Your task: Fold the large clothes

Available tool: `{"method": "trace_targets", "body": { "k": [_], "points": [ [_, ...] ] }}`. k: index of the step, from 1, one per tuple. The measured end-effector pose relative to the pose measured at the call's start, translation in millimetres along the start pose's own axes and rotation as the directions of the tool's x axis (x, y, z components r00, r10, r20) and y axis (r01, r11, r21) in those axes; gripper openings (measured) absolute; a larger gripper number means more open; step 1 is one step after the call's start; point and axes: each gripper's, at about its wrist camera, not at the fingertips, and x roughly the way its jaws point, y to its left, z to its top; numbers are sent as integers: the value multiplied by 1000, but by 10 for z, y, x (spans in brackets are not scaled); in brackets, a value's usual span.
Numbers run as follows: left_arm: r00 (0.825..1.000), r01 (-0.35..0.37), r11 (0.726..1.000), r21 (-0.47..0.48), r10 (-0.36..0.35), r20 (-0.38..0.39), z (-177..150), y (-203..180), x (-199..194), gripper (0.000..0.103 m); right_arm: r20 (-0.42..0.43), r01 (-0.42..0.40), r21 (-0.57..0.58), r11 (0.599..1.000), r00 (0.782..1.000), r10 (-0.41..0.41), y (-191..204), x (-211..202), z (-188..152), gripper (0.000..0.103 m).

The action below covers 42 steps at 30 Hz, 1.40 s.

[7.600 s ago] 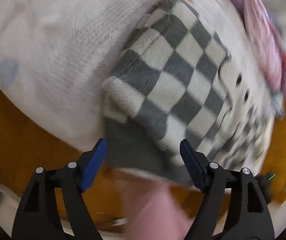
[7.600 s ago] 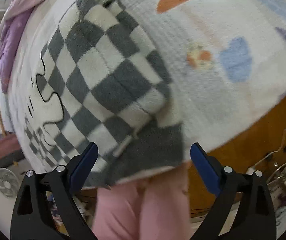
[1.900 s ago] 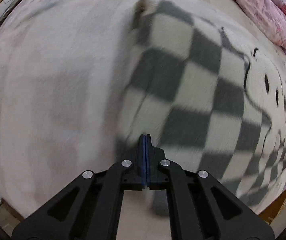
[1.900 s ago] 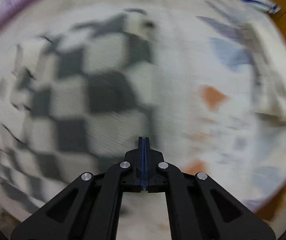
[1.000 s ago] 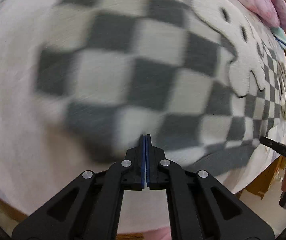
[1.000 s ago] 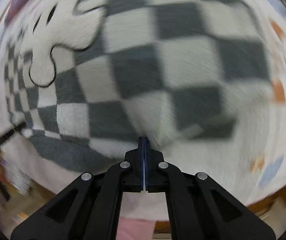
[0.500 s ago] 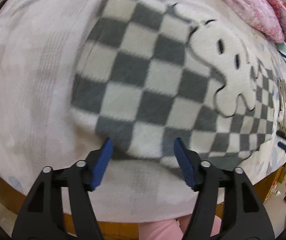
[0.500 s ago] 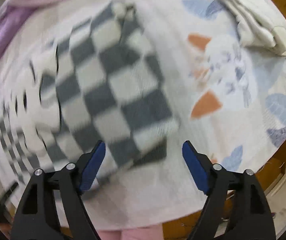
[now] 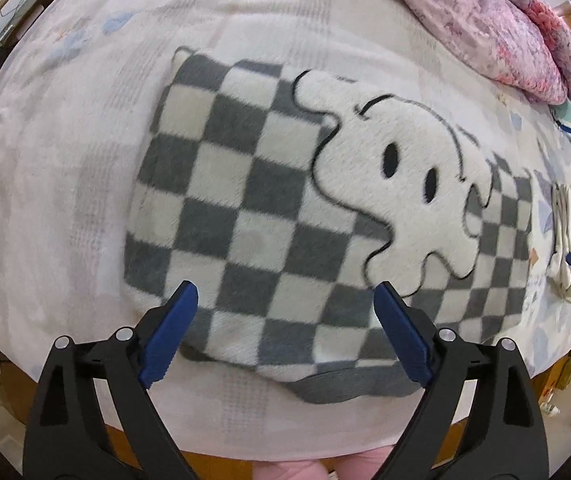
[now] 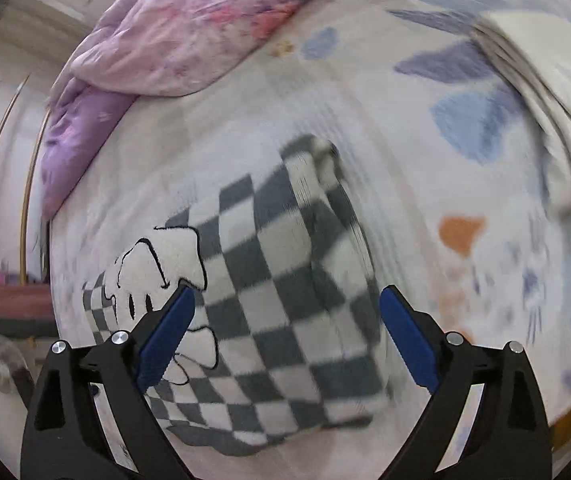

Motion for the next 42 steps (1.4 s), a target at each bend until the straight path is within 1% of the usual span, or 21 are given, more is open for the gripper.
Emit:
{"method": "trace_targets", "body": {
  "k": [2, 6, 12, 14, 15, 16, 18, 20, 22, 25, 27, 29, 31, 33, 34, 35, 37, 39, 40, 41, 42],
  "points": [
    [1000, 13, 1000, 0, -13, 14, 83, -134, -6, 90, 22, -39, -74, 996, 999, 41, -37, 89, 172, 90],
    [999, 48, 999, 8, -48, 26, 258, -384, 44, 90, 3, -173, -131, 976, 985, 175, -152, 371, 503, 90],
    [997, 69, 996, 52, -71, 35, 459, -766, 267, 90, -111, -295, -152, 944, 954, 280, -385, 1132, 1070, 90],
    [996, 76, 995, 69, -79, 41, 515, -887, 384, 90, -150, -363, -113, 925, 927, 345, -475, 1399, 1191, 90],
    [996, 70, 995, 78, -73, 43, 536, -935, 435, 90, -172, -409, -78, 909, 904, 391, -527, 1537, 1219, 91],
    [997, 67, 994, 87, -71, 42, 553, -971, 473, 90, -181, -472, -36, 881, 870, 458, -579, 1631, 1226, 92],
    [998, 62, 993, 103, -64, 20, 596, -1048, 584, 90, -170, -529, -14, 848, 837, 520, -618, 1622, 1219, 94],
    [998, 57, 992, 114, -57, 3, 636, -1107, 700, 90, -218, -537, -14, 844, 825, 521, -587, 1626, 1153, 94],
    [999, 39, 992, 116, -39, -2, 656, -1131, 781, 90, -337, -564, -18, 826, 781, 526, -477, 1665, 958, 95],
    [1000, 24, 994, 103, -22, -15, 670, -1140, 860, 90, -433, -549, -113, 828, 778, 456, -301, 1648, 596, 95],
    [999, 21, 996, 92, -18, -33, 669, -1150, 895, 90, -450, -554, -75, 829, 761, 467, -289, 1648, 364, 96],
    [999, 30, 994, 102, -27, -36, 656, -1178, 888, 90, -417, -551, -37, 834, 767, 488, -308, 1578, 151, 95],
    [999, 13, 993, 117, -9, -36, 640, -1220, 880, 90, -398, -556, 28, 831, 756, 519, -360, 1532, -62, 95],
    [1000, 4, 991, 134, 0, -30, 625, -1267, 852, 90, -422, -554, 137, 821, 718, 554, -453, 1507, -379, 95],
    [1000, 8, 990, 141, -4, -31, 632, -1299, 833, 90, -443, -525, 161, 836, 718, 537, -461, 1530, -508, 95],
    [1000, 11, 990, 143, -6, -31, 637, -1315, 823, 90, -461, -471, 142, 871, 747, 479, -457, 1507, -697, 95],
    [1000, 7, 990, 139, -5, -14, 673, -1358, 760, 90, -434, -388, 17, 922, 828, 356, -333, 1343, -955, 95],
    [1000, 13, 990, 139, -13, -1, 709, -1394, 714, 90, -424, -274, -49, 960, 876, 229, -201, 1282, -1098, 91],
    [1000, 14, 990, 144, -16, 9, 750, -1428, 683, 89, -403, -215, -57, 975, 898, 175, -164, 1256, -1136, 74],
    [1000, 9, 989, 149, -11, 14, 780, -1454, 663, 89, -360, -103, -52, 993, 930, 78, -135, 1219, -1177, 61],
    [1000, 6, 988, 154, -8, 18, 801, -1476, 651, 81, -341, -56, -27, 998, 939, 43, -130, 1202, -1196, 59]
  ]
}}
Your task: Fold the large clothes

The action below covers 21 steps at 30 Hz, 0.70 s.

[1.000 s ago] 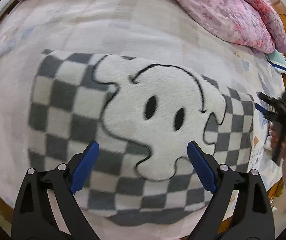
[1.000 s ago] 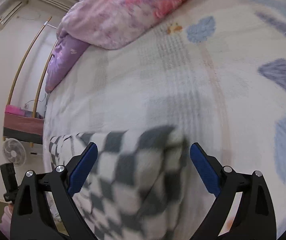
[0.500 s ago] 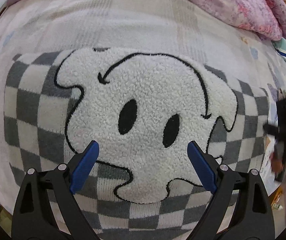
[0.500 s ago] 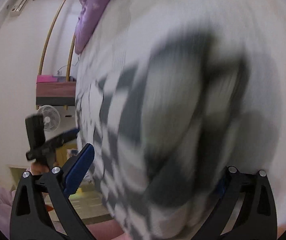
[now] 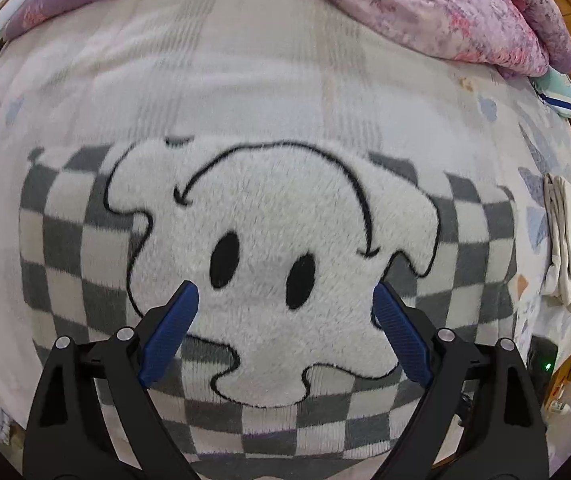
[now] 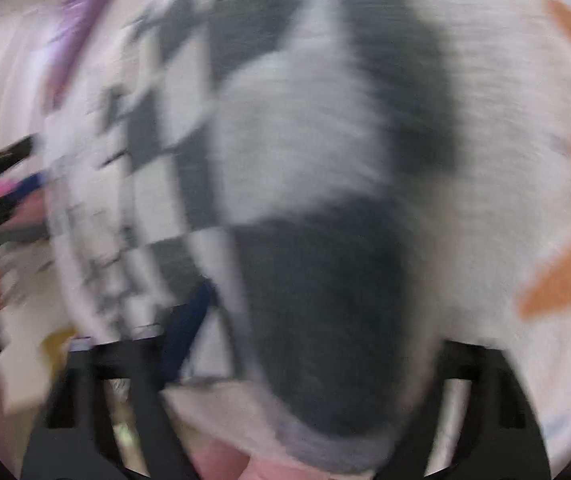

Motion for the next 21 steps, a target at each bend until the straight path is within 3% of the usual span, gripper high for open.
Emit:
{"method": "trace_targets", "body": {
  "k": [3, 5, 8, 11, 13, 16, 21],
  "points": [
    [1000, 1, 1000, 16, -1, -3, 128, -64, -24, 52, 30, 52, 117, 992, 998, -56, 21, 7, -39, 52],
    [1000, 4, 1000, 21, -3, -9, 229, -98, -18, 37, 33, 138, 124, 983, 989, -143, 153, 57, -27, 52],
    [997, 76, 997, 8, -76, -29, 373, -122, 3, 21, 25, 234, 169, 958, 970, -241, 327, 114, -6, 52],
    [995, 81, 997, 11, -80, -52, 562, -178, 116, 17, 3, 251, 194, 948, 967, -257, 415, 188, 53, 53],
    [994, 28, 1000, 3, -27, -108, 708, -200, 325, 17, -5, 248, 195, 949, 968, -252, 538, 247, 145, 54],
    [975, 30, 1000, 2, -29, -219, 840, -195, 794, 16, -8, 249, 180, 951, 968, -252, 501, 279, 184, 54],
    [967, 66, 998, -13, -67, -247, 1044, -135, 997, 16, 3, 226, 178, 958, 973, -230, 319, 275, 141, 59]
  ]
}}
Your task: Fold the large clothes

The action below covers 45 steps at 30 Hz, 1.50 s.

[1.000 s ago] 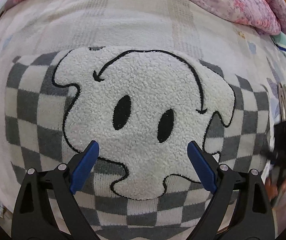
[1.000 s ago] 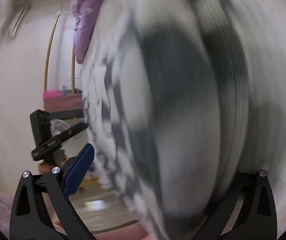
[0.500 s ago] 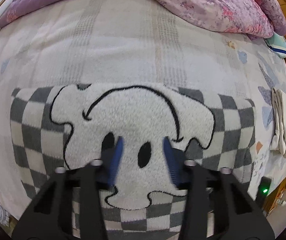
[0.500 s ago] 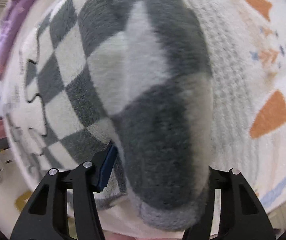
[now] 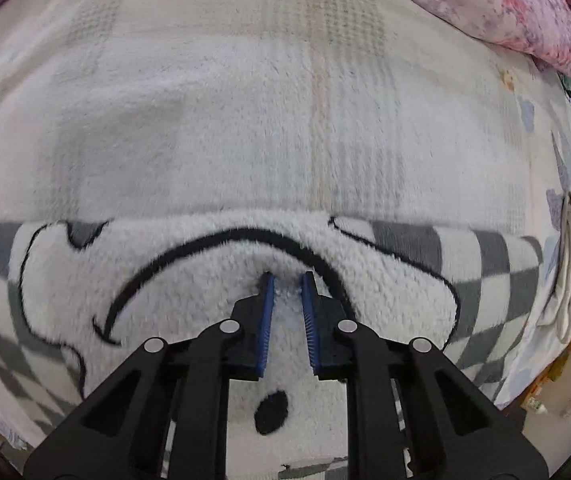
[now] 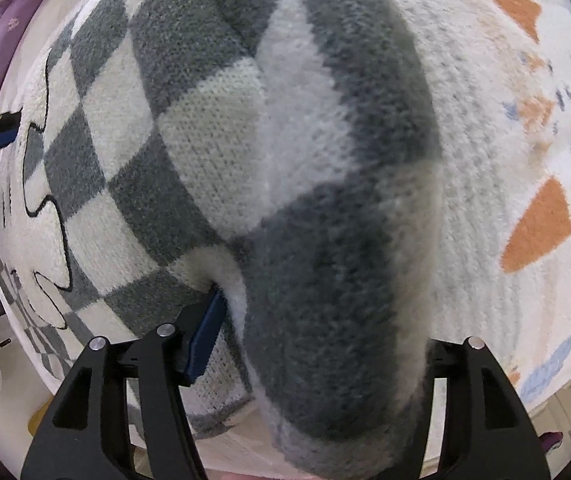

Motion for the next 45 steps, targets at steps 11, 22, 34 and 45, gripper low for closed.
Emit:
{"method": "trace_targets", "body": {
  "k": [11, 22, 34, 45],
  "points": [
    [959, -45, 999, -24, 36, -281, 10, 2, 199, 16, -7, -18, -29, 999, 1000, 18, 126, 87, -80, 61],
    [908, -216, 971, -98, 163, -387, -44, -19, 309, 14, 9, -8, -21, 1000, 1000, 8, 148, 199, -84, 65],
    [931, -158, 987, -27, 140, -337, -674, 7, 147, 12, 20, -40, 11, 999, 999, 40, 88, 301, -123, 68],
    [938, 131, 969, -208, -189, -290, -1556, 621, 308, 3, 80, -19, 32, 999, 997, 16, 144, 442, -202, 73]
  ]
}}
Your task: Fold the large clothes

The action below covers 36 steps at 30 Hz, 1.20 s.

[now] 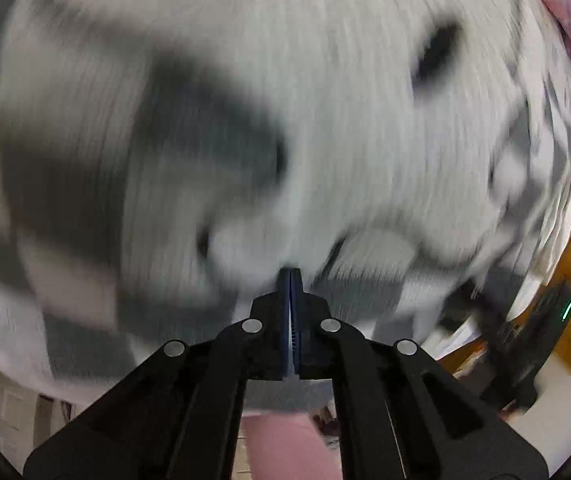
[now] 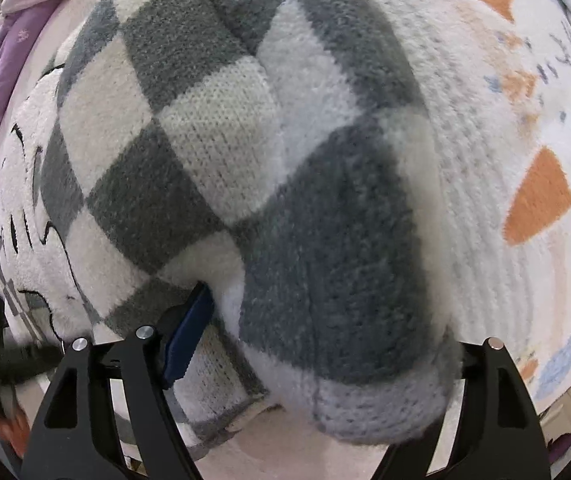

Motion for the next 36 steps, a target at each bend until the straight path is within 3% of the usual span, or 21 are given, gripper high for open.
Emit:
{"method": "trace_targets", "body": {
  "k": [2, 3, 5, 7, 8, 10, 12, 14, 18, 20, 21, 23, 25, 28, 31, 33, 36],
  "points": [
    [998, -57, 996, 75, 53, 44, -297, -33, 155, 3, -14, 5, 7, 1000, 1000, -5, 41, 25, -7, 74],
    [994, -20, 999, 35, 16, 112, -356, 37, 163, 3, -13, 4, 5, 1000, 1000, -4, 79, 55, 53, 74],
    [984, 71, 997, -39, -64, 166, -385, 175, 128, 3, 3, -8, -5, 1000, 1000, 8, 79, 40, 75, 74],
    [989, 52, 999, -17, -49, 143, -320, 125, -8, 3, 13, -18, -14, 1000, 1000, 18, 51, 50, 60, 74],
    [992, 12, 1000, 1, -11, 125, -243, 48, -128, 3, 8, -17, -10, 1000, 1000, 18, 12, 33, 51, 74],
    [981, -9, 999, 43, 0, 195, -60, -125, -507, 3, -9, -12, 0, 1000, 1000, 12, 6, 65, 91, 75],
    [956, -17, 996, 91, -11, 293, 213, -345, -913, 3, -22, -12, 0, 1000, 1000, 12, -29, 83, 148, 75],
    [931, -72, 988, 136, 17, 364, 671, -607, -1247, 3, -19, -15, 0, 1000, 1000, 15, -47, 104, 212, 75],
    [907, -142, 975, 169, 60, 416, 1335, -935, -1334, 3, -8, -25, -4, 1000, 1000, 25, -139, 90, 237, 75],
    [922, -159, 973, 166, 86, 377, 1534, -1097, -950, 3, -10, -37, -3, 999, 999, 37, -197, 54, 207, 77],
    [924, -187, 969, 160, 118, 363, 1710, -1112, -846, 4, -11, -47, -1, 999, 999, 47, -218, 45, 217, 77],
    [923, -186, 972, 141, 124, 363, 1743, -1328, -652, 3, -15, -67, 2, 998, 998, 67, -316, 1, 160, 78],
    [923, -203, 968, 146, 139, 359, 1703, -1330, -692, 2, -24, -81, 6, 997, 996, 81, -364, 23, 175, 78],
    [907, -272, 944, 190, 185, 379, 1447, -1430, -686, 2, -23, -69, -3, 998, 997, 69, -367, 55, 199, 78],
    [922, -260, 945, 198, 181, 343, 1051, -1328, -448, 2, -18, -63, 0, 998, 998, 63, -382, 81, 222, 79],
    [901, -290, 931, 222, 187, 392, 718, -1242, -285, 2, -13, -54, 1, 999, 998, 54, -361, 90, 223, 79],
    [887, -260, 947, 188, 157, 434, 345, -1048, -157, 2, 2, -47, -8, 999, 999, 47, -331, 114, 219, 79]
  ]
}}
